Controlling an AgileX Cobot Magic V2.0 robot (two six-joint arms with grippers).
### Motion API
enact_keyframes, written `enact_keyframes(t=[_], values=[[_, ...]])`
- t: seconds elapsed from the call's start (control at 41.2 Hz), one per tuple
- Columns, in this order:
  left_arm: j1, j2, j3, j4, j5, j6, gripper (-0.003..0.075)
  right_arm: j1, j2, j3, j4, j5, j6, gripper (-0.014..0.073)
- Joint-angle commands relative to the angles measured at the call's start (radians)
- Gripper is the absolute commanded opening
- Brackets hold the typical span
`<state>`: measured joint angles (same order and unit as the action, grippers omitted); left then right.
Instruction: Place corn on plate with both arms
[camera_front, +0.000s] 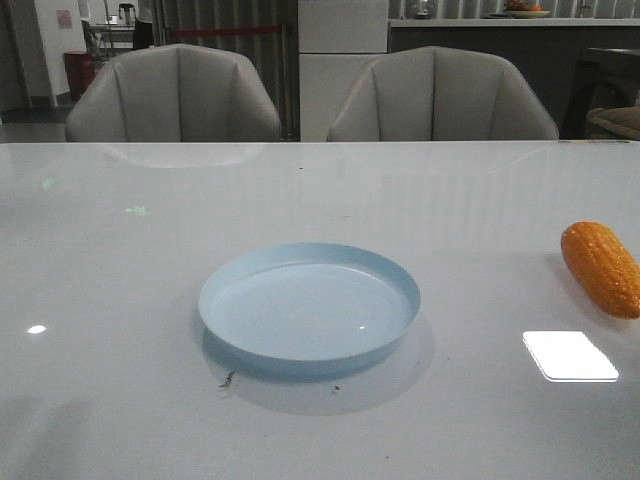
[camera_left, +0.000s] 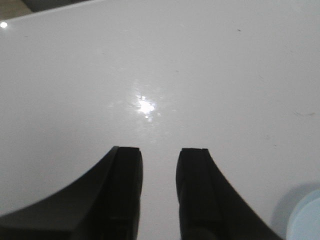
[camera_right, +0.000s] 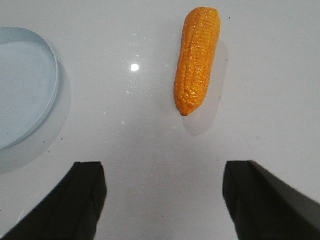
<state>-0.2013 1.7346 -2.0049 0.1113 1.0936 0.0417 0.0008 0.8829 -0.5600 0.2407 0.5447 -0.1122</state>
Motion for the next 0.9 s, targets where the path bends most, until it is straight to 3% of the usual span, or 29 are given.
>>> enact_keyframes(t=[0.0, 0.194, 0.413, 0.655, 0.874], values=[[0.059, -0.109, 0.045, 0.006, -0.087, 0.016, 0.026, -0.002, -0.003, -0.036, -0.001, -0.046, -0.002, 0.0593], [0.151, -0.311, 0.428, -0.039, -0.301, 0.02, 0.026, -0.002, -0.003, -0.036, -0.001, -0.046, -0.002, 0.0593], [0.157, -0.616, 0.968, -0.045, -0.636, 0.02, 0.026, -0.002, -0.003, -0.036, -0.001, -0.033, -0.002, 0.0593], [0.157, -0.838, 1.339, -0.045, -0.68, 0.013, 0.026, -0.004, 0.073, -0.048, -0.001, -0.04, -0.002, 0.0592], [0.157, -0.904, 1.415, -0.047, -0.681, 0.013, 0.026, -0.004, 0.262, -0.175, -0.008, -0.048, -0.002, 0.0592]])
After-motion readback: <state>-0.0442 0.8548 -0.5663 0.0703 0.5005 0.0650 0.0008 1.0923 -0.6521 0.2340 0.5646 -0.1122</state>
